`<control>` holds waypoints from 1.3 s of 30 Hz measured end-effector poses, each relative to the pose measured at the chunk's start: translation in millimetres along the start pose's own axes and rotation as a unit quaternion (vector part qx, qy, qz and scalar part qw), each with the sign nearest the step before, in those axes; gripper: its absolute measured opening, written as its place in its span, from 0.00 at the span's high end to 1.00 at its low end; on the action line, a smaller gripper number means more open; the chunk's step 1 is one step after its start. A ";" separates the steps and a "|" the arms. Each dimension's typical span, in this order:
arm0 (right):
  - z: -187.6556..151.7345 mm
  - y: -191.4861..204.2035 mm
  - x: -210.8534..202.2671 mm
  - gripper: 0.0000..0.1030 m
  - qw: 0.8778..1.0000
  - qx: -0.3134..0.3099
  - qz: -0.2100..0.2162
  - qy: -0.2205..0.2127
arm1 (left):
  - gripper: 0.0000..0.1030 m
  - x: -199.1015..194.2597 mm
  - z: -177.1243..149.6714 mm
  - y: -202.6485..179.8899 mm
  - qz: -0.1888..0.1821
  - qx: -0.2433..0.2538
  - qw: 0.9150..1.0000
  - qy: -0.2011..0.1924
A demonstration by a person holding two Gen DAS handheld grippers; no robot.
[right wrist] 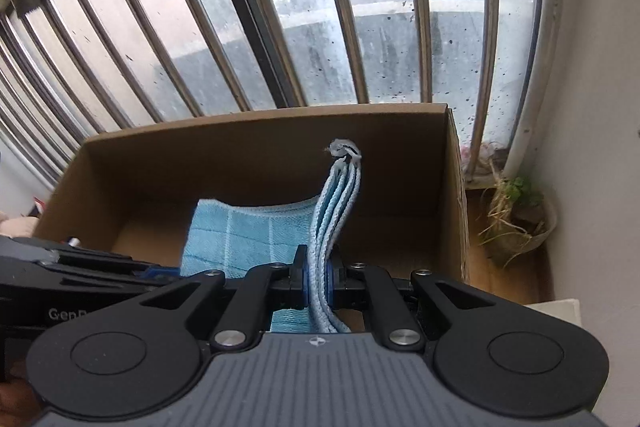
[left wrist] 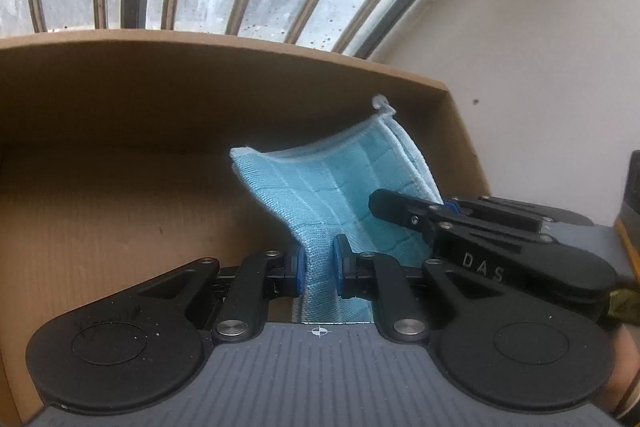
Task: Organize objects
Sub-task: 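Lower the cloth into the box and open the right gripper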
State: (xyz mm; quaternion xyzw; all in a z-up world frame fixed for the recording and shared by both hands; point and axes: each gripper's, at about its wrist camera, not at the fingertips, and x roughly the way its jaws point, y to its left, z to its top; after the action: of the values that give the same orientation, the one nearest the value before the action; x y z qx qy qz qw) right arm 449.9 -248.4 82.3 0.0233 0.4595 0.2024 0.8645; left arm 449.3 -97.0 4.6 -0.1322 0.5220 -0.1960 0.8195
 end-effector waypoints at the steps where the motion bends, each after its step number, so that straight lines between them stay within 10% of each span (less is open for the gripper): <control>1: 0.7 1.3 2.1 0.91 1.000 -0.005 -0.008 0.000 | 0.88 2.4 3.1 -1.8 0.005 0.000 1.000 0.001; 6: -0.2 8.6 6.6 0.88 0.999 -0.023 -0.037 0.009 | 0.79 13.8 6.5 -0.7 0.023 -0.009 1.000 0.007; 14: -2.8 19.2 -8.0 0.83 0.996 -0.047 -0.077 -0.001 | 0.38 8.4 10.5 -3.2 0.061 -0.029 0.998 -0.007; 24: -26.8 20.8 -94.8 0.66 0.996 -0.032 -0.055 -0.069 | 0.23 -40.0 -14.2 -27.4 0.040 -0.045 0.997 -0.040; 39: -150.6 27.7 -295.5 0.00 0.967 -0.043 0.057 -0.244 | 0.01 -182.7 -127.2 -104.6 -0.028 0.068 0.985 -0.157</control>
State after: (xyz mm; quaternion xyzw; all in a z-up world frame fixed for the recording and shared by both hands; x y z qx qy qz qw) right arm 173.2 -354.7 233.7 0.0609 0.2235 0.2593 0.9376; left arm 245.6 -107.6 142.1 -0.1202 0.3683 -0.2305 0.8926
